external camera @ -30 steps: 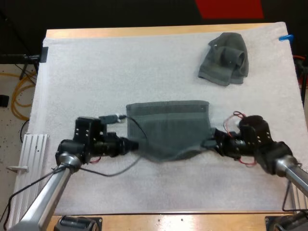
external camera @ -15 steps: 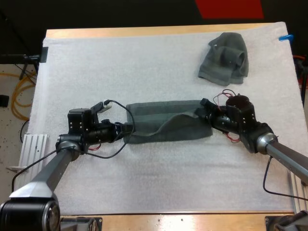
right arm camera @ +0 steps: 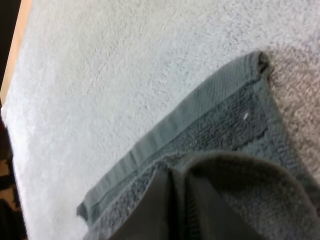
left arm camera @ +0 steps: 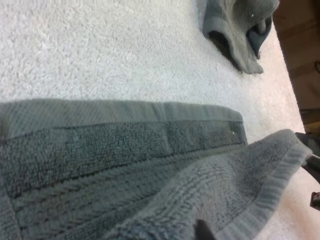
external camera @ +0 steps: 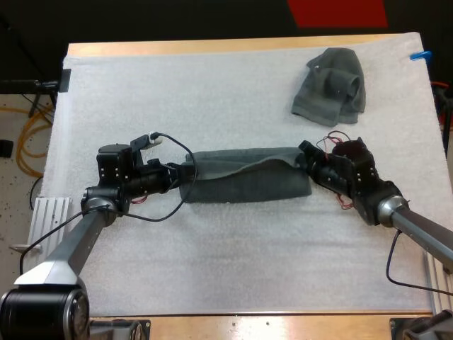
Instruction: Pick towel from pile fold and stack
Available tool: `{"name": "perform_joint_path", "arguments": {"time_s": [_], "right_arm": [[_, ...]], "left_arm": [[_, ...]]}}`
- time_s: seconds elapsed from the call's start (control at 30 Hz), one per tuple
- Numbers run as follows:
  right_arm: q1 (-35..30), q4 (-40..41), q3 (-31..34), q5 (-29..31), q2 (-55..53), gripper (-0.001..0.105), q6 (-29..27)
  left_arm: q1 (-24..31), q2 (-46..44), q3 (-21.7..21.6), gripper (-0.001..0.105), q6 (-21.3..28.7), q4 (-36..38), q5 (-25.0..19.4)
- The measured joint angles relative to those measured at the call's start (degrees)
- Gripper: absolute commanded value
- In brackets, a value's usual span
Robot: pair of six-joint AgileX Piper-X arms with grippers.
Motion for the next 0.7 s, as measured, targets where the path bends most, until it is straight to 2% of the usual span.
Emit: {"name": "perform_joint_path", "arguments": {"time_s": [0.3,0.37,0.47,0.57,0.63,0.67,0.7], "right_arm": [[0.0,0.0,0.0,1.82,0.0,0.0,-0.74],[0.0,0.0,0.0,1.24,0.0,0.0,-1.48],[0.0,0.0,0.0,-0.34,0.0,0.001,-3.34],[0.0,0.0,0.0,-1.57,0.0,0.018,-4.82],[0.0,-0.22,0.0,-1.93,0.0,0.043,-5.06],[0.0,-0.75,0.0,-2.08,0.0,0.05,-5.15],[0.0,-1.69,0.0,-2.14,0.0,0.063,-5.37]], "left_arm": [[0.0,4.11,0.0,0.001,0.0,-0.44,-0.4],[0.0,4.31,0.0,0.006,0.0,-1.2,-0.82],[0.0,4.33,0.0,0.02,0.32,-2.56,-0.99],[0.0,4.33,0.0,0.037,0.37,-3.67,-0.98],[0.0,4.33,0.0,0.047,0.37,-3.86,-1.51],[0.0,4.33,0.0,0.048,0.37,-4.11,-1.81],[0.0,4.33,0.0,0.048,0.37,-4.43,-2.0]]}}
